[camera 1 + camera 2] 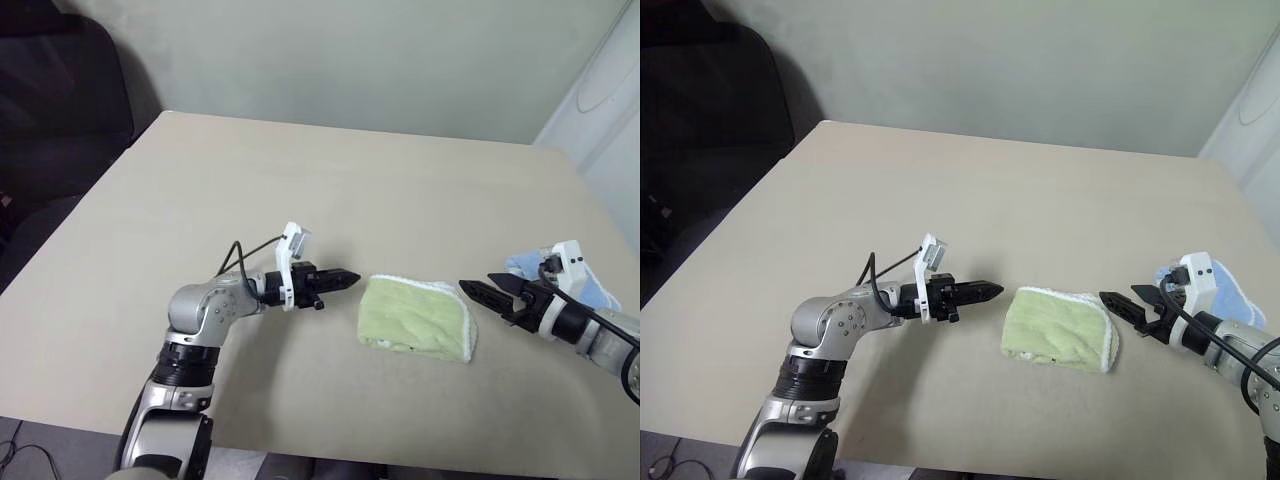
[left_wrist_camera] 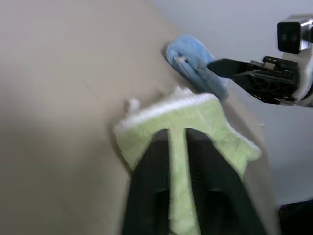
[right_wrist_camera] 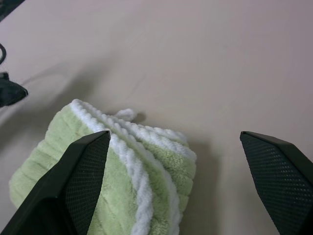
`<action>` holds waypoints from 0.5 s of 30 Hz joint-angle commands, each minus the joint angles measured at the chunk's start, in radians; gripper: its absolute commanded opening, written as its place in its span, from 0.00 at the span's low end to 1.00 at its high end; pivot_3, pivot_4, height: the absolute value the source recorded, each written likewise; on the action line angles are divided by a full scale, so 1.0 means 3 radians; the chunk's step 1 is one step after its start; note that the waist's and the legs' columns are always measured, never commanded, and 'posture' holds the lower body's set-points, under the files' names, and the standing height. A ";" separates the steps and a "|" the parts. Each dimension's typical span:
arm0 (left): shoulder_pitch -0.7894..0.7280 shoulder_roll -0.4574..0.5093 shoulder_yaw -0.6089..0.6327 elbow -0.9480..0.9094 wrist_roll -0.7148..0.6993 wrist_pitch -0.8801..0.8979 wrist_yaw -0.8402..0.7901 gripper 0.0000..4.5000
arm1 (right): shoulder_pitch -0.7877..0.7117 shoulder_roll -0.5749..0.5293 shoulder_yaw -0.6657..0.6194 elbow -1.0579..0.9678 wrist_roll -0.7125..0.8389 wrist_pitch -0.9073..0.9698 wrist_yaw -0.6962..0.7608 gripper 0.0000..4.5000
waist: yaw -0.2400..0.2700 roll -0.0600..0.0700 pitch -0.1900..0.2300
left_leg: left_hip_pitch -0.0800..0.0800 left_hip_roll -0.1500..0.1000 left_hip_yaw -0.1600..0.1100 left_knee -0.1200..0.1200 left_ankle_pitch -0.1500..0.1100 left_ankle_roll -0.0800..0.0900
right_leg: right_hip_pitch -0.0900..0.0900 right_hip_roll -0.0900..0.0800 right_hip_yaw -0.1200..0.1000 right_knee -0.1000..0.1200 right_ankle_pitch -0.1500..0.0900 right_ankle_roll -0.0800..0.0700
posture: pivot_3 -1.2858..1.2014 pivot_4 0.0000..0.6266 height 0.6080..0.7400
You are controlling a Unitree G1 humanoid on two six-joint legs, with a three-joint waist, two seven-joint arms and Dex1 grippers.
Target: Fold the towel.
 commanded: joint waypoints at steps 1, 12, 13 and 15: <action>-0.0095 -0.0060 -0.0004 0.0006 -0.0204 0.0410 0.0060 0.45 | -0.0049 0.0029 -0.0063 -0.0072 0.0003 -0.0065 -0.0061 1.00 | 0.0000 0.0000 0.0000 | 0.0000 0.0000 0.0000 0.0000 0.0000 0.0000 | 0.0000 0.0000 0.0000 0.0000 0.0000 0.0000 | 0.52 0.24 1.00; -0.0327 -0.0444 -0.0175 0.0429 -0.0118 0.0803 0.0400 0.99 | 0.0010 0.0176 -0.0099 -0.0183 -0.0002 -0.0132 -0.0209 1.00 | 0.0006 -0.0001 0.0000 | 0.0003 -0.0001 0.0002 0.0002 0.0006 0.0006 | 0.0004 0.0000 0.0001 0.0000 -0.0007 0.0011 | 0.52 0.24 1.00; -0.0337 -0.0465 -0.0194 0.0453 -0.0108 0.0820 0.0423 0.99 | 0.0012 0.0184 -0.0101 -0.0191 -0.0001 -0.0136 -0.0219 1.00 | 0.0006 -0.0001 0.0000 | 0.0003 -0.0001 0.0002 0.0002 0.0006 0.0006 | 0.0004 0.0000 0.0001 0.0000 -0.0007 0.0011 | 0.52 0.24 1.00; -0.0356 -0.0466 -0.0253 0.0478 -0.0077 0.0839 0.0442 0.99 | 0.0017 0.0197 -0.0104 -0.0206 -0.0001 -0.0142 -0.0234 1.00 | 0.0007 -0.0001 0.0000 | 0.0004 -0.0001 0.0003 0.0002 0.0007 0.0006 | 0.0005 0.0000 0.0001 0.0000 -0.0007 0.0012 | 0.52 0.24 1.00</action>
